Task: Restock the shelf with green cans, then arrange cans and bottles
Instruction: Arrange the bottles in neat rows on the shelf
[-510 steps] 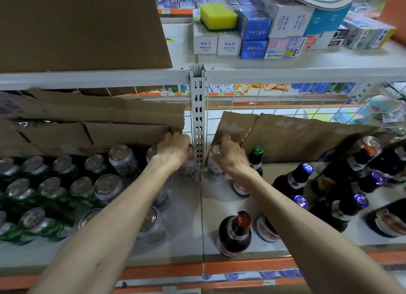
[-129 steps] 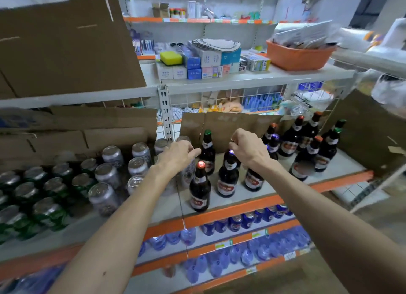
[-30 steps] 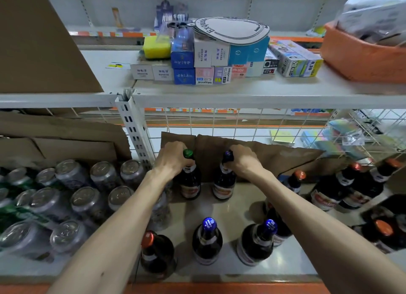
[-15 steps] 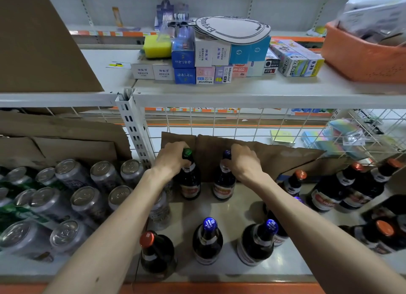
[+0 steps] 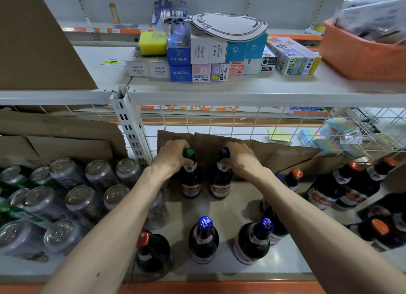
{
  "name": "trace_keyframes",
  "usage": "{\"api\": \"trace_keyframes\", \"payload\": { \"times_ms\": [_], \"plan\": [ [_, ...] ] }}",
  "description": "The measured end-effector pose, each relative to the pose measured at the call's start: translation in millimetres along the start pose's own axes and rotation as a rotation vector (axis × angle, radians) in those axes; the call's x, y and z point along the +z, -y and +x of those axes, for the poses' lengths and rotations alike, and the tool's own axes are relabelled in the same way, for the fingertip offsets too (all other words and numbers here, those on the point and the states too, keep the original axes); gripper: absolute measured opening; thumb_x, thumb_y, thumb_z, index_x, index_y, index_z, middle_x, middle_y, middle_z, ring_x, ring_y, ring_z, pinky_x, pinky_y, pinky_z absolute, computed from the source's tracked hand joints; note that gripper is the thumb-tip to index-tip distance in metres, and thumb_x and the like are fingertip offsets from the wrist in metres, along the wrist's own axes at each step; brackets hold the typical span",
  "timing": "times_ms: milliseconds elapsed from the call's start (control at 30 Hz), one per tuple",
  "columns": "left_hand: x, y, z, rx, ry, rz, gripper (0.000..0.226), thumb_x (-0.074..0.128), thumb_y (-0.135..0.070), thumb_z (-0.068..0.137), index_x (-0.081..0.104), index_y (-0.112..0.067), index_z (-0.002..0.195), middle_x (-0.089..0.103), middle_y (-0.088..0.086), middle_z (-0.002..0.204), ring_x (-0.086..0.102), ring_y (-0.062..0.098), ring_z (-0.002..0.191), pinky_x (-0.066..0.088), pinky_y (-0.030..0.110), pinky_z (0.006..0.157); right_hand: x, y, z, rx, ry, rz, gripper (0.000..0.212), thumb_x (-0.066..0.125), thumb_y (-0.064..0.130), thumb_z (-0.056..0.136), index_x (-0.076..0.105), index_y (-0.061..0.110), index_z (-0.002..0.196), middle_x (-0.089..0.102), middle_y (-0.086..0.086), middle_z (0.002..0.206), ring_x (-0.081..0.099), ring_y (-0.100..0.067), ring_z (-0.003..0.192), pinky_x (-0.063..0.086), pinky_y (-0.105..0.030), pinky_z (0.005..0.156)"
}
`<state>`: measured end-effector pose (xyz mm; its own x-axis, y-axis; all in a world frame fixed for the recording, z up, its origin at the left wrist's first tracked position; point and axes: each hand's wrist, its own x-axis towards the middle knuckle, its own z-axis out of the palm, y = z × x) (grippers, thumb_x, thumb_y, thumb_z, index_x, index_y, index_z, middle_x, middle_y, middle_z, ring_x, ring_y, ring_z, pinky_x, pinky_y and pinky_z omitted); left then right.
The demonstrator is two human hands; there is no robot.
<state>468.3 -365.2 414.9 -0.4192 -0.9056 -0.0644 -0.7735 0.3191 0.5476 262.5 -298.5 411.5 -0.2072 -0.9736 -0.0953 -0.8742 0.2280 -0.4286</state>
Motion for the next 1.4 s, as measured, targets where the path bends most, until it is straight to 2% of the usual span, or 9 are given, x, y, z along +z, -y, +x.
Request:
{"api": "trace_keyframes", "payload": {
  "times_ms": [400,633,700,800,867,1000,1133,1300,1400],
  "plan": [
    [-5,5,0,0.016,0.030,0.000,0.030,0.083,-0.019,0.075,0.066,-0.014,0.099,0.066,0.003,0.095,0.061,0.023,0.089,0.051,0.038,0.077,3,-2,-3,0.018,-0.021,0.036,0.028,0.070,0.025,0.083,0.058,0.012,0.104,0.064,-0.014,0.102,0.060,-0.036,0.091,0.051,-0.040,0.071],
    [-1,4,0,-0.035,0.030,0.007,0.031,0.082,-0.021,0.076,0.063,-0.019,0.100,0.066,0.004,0.097,0.063,0.025,0.092,0.050,0.035,0.075,2,1,-7,0.047,-0.007,0.048,0.031,0.069,0.023,0.079,0.057,0.012,0.105,0.063,-0.015,0.100,0.059,-0.037,0.088,0.047,-0.037,0.067],
    [-2,5,-1,-0.044,0.056,0.027,0.042,0.083,-0.025,0.076,0.063,-0.017,0.112,0.066,0.007,0.106,0.063,0.028,0.100,0.052,0.038,0.081,1,2,-10,0.049,-0.003,0.039,0.033,0.069,0.024,0.082,0.054,0.011,0.109,0.062,-0.015,0.104,0.059,-0.036,0.089,0.046,-0.037,0.068],
    [-4,4,-6,-0.049,0.076,0.017,0.076,0.085,-0.031,0.072,0.047,-0.014,0.137,0.059,0.010,0.129,0.058,0.029,0.116,0.050,0.044,0.095,0,7,-22,0.039,-0.042,0.036,0.041,0.069,0.029,0.085,0.047,0.009,0.114,0.057,-0.013,0.108,0.058,-0.037,0.094,0.045,-0.038,0.071],
    [-6,3,-11,-0.050,0.030,0.006,0.082,0.085,-0.032,0.072,0.043,-0.014,0.140,0.057,0.009,0.133,0.057,0.027,0.118,0.050,0.041,0.095,-2,11,-31,0.030,-0.130,0.022,0.041,0.066,0.027,0.087,0.047,0.011,0.120,0.060,-0.015,0.114,0.059,-0.039,0.099,0.046,-0.039,0.072],
    [-10,-5,-28,-0.043,0.008,0.047,0.072,0.083,-0.036,0.074,0.049,-0.015,0.133,0.062,0.010,0.125,0.060,0.028,0.110,0.052,0.042,0.090,-6,25,-57,-0.019,-0.226,0.007,0.035,0.061,0.025,0.090,0.052,0.013,0.122,0.059,-0.013,0.115,0.056,-0.036,0.105,0.044,-0.040,0.075],
    [-14,-10,-49,-0.022,-0.214,0.026,0.067,0.075,-0.034,0.082,0.041,-0.004,0.130,0.059,0.018,0.120,0.059,0.039,0.110,0.051,0.050,0.089,-11,39,-84,-0.063,-0.346,0.012,0.028,0.056,0.018,0.091,0.055,0.014,0.119,0.056,-0.011,0.118,0.051,-0.032,0.111,0.046,-0.041,0.080],
    [-20,-11,-102,0.012,-0.202,0.088,0.038,0.063,-0.033,0.091,0.056,-0.010,0.120,0.061,0.013,0.121,0.058,0.032,0.113,0.048,0.044,0.093,-5,46,-125,-0.042,-0.209,0.001,0.028,0.052,0.015,0.091,0.060,0.020,0.117,0.062,-0.011,0.119,0.057,-0.033,0.109,0.044,-0.037,0.083],
    [-21,-1,-141,-0.004,-0.183,0.012,0.023,0.060,-0.030,0.092,0.068,-0.015,0.107,0.069,0.007,0.111,0.062,0.028,0.108,0.050,0.038,0.088,4,50,-152,-0.010,-0.107,0.004,0.031,0.054,0.013,0.089,0.062,0.022,0.118,0.063,-0.013,0.122,0.059,-0.035,0.110,0.044,-0.035,0.082]
  ]
}}
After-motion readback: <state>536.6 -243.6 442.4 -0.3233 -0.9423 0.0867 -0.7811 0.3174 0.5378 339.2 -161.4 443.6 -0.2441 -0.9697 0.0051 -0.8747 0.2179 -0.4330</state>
